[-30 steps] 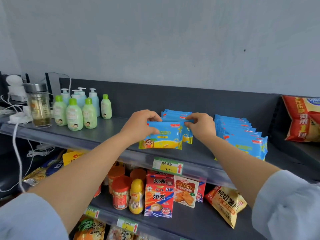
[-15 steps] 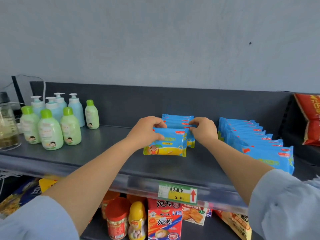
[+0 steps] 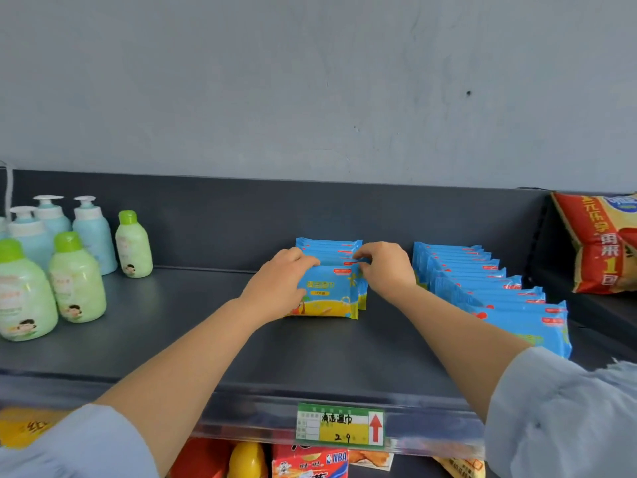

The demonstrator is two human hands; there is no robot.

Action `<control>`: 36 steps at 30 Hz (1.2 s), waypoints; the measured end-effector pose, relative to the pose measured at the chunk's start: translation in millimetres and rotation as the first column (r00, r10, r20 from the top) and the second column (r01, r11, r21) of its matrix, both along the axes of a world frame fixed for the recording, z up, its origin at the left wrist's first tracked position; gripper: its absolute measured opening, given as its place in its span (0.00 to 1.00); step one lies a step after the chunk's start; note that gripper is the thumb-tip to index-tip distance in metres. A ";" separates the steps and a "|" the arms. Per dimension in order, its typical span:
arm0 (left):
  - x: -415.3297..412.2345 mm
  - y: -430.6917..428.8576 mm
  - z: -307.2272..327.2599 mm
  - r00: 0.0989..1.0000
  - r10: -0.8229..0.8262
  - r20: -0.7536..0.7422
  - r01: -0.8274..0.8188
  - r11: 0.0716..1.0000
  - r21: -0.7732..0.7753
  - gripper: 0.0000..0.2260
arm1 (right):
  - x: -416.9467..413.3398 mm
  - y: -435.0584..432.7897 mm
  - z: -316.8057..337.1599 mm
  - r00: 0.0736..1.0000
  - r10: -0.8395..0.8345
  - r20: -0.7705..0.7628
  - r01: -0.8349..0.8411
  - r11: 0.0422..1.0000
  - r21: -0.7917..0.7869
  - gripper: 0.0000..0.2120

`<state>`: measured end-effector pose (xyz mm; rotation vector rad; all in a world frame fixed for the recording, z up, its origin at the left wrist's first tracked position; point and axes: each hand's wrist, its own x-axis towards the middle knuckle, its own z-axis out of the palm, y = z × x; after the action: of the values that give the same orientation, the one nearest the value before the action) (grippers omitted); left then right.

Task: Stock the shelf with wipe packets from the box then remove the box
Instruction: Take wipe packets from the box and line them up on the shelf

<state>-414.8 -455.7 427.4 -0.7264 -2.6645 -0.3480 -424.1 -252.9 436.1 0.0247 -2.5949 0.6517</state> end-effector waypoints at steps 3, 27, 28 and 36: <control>-6.8 2.6 -1.9 1.000 -0.011 0.004 0.011 0.999 -0.045 0.28 | -0.9 1.7 -0.3 1.000 0.013 0.009 -0.013 1.000 0.001 0.13; -1.9 28.2 -14.7 0.943 0.121 -0.309 -0.208 0.942 -0.265 0.32 | 27.1 -2.0 -0.7 0.990 0.050 0.134 -0.079 0.971 0.224 0.27; 0.3 29.6 -14.4 0.943 0.135 -0.305 -0.221 0.938 -0.266 0.32 | 30.5 -1.9 -0.5 0.989 0.052 0.135 -0.083 0.968 0.238 0.28; 36.1 36.6 -10.1 0.932 0.206 -0.299 -0.285 0.925 -0.252 0.24 | 62.1 3.5 -1.7 0.990 0.107 0.096 -0.133 0.933 0.334 0.30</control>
<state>-378.7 -419.1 417.3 -0.4655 -2.5283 0.2047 -362.0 -249.4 434.4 0.2758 -2.7659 0.2395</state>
